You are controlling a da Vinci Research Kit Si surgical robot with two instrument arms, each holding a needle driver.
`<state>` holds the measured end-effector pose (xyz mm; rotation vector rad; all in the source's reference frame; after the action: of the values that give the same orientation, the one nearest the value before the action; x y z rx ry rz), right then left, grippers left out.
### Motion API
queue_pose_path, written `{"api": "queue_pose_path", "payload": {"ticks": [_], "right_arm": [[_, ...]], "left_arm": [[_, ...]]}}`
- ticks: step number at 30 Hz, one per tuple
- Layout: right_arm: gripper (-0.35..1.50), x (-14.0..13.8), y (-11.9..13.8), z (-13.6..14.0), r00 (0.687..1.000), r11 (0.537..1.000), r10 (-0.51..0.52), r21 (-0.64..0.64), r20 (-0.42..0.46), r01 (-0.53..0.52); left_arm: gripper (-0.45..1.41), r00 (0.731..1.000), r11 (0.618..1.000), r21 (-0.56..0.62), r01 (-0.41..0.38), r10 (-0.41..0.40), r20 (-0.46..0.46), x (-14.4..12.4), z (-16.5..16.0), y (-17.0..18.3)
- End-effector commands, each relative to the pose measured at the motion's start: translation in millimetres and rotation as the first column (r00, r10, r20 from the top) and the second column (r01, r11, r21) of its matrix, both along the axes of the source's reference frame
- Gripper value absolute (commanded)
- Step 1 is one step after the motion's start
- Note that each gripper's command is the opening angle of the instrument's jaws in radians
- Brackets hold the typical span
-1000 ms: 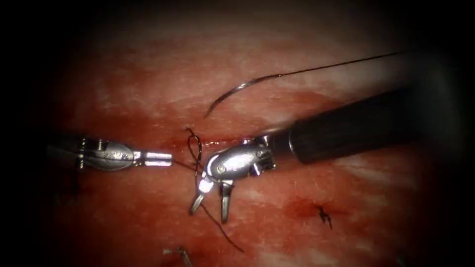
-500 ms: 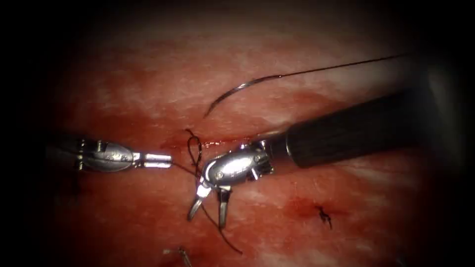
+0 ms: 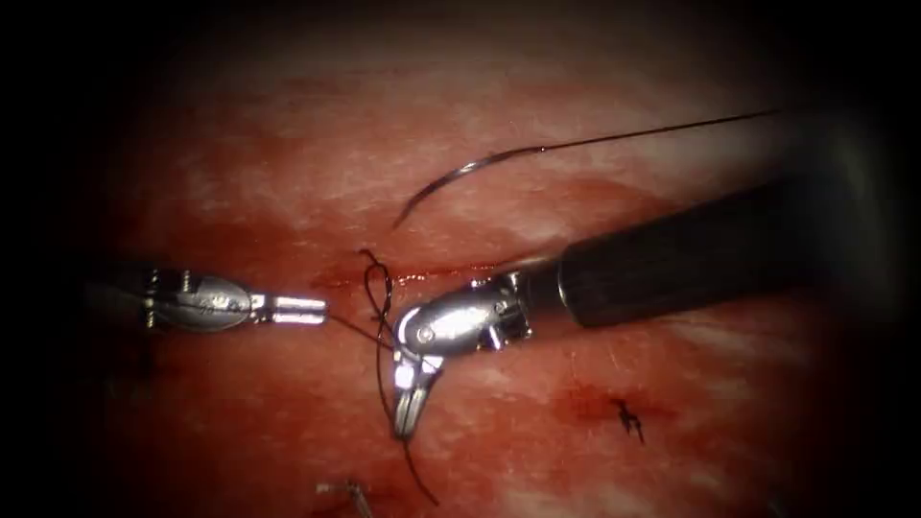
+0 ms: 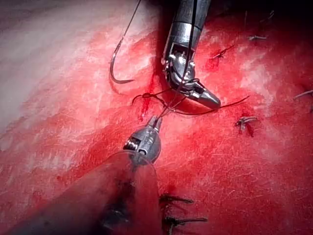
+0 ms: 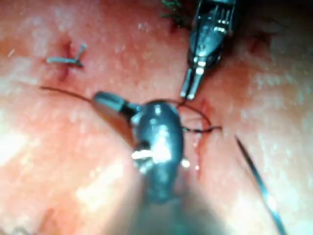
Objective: Wound Closure
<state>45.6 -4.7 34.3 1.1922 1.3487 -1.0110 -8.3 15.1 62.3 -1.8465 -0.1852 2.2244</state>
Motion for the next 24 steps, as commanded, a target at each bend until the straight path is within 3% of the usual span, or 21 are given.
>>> {"api": "queue_pose_path", "payload": {"ticks": [1, 3, 7, 8, 9, 11, 14, 20, 24], "right_arm": [[-0.35, 0.5, 0.1, 0.4, 1.0, 1.0, 0.021, 0.012, 0.013, -0.021], [-0.35, 0.6, 1.0, 0.7, 0.999, 0.999, 0.037, 0.019, 0.02, -0.037], [-0.35, 0.9, 0.9, 1.0, 1.0, 0.999, -0.03, 0.025, 0.007, 0.03], [0.16, 1.0, 0.5, 1.0, 0.999, 0.999, -0.047, 0.023, 0.0, 0.047], [0.16, 1.0, 0.5, 1.0, 0.999, 0.999, -0.047, 0.023, 0.0, 0.047], [0.83, 1.0, -0.2, 0.8, 0.998, 0.998, -0.056, 0.018, -0.012, 0.056], [1.26, 0.9, -1.5, -0.4, 0.999, 0.999, -0.029, 0.017, 0.02, 0.028], [1.23, 1.0, -1.9, -0.7, 0.999, 1.0, -0.026, 0.016, 0.019, 0.026], [0.91, 0.7, -2.2, 0.3, 0.999, 0.999, -0.045, 0.01, 0.018, 0.045]], "left_arm": [[-0.45, 1.0, 1.0, 0.002, -0.002, 0.002, 0.0, -0.5, 0.5, -0.7], [-0.45, 1.0, 1.0, 0.002, -0.002, 0.002, 0.0, -0.5, 0.5, -0.8], [-0.45, 1.0, 1.0, 0.002, -0.002, 0.002, 0.0, -0.5, 0.5, -0.8], [-0.45, 1.0, 1.0, 0.002, -0.002, 0.002, 0.0, -0.4, 0.5, -0.8], [-0.45, 1.0, 1.0, 0.002, -0.002, 0.002, 0.0, -0.4, 0.5, -0.8], [-0.45, 1.0, 1.0, 0.002, -0.003, 0.003, 0.0, -0.4, 0.5, -0.8], [-0.45, 1.0, 1.0, 0.002, -0.003, 0.003, 0.0, -0.3, 0.5, -0.8], [-0.45, 1.0, 1.0, 0.007, -0.003, 0.003, 0.001, -0.3, 0.6, -0.8], [-0.45, 1.0, 1.0, 0.007, -0.002, 0.002, -0.001, -0.2, 0.6, -0.8]]}}
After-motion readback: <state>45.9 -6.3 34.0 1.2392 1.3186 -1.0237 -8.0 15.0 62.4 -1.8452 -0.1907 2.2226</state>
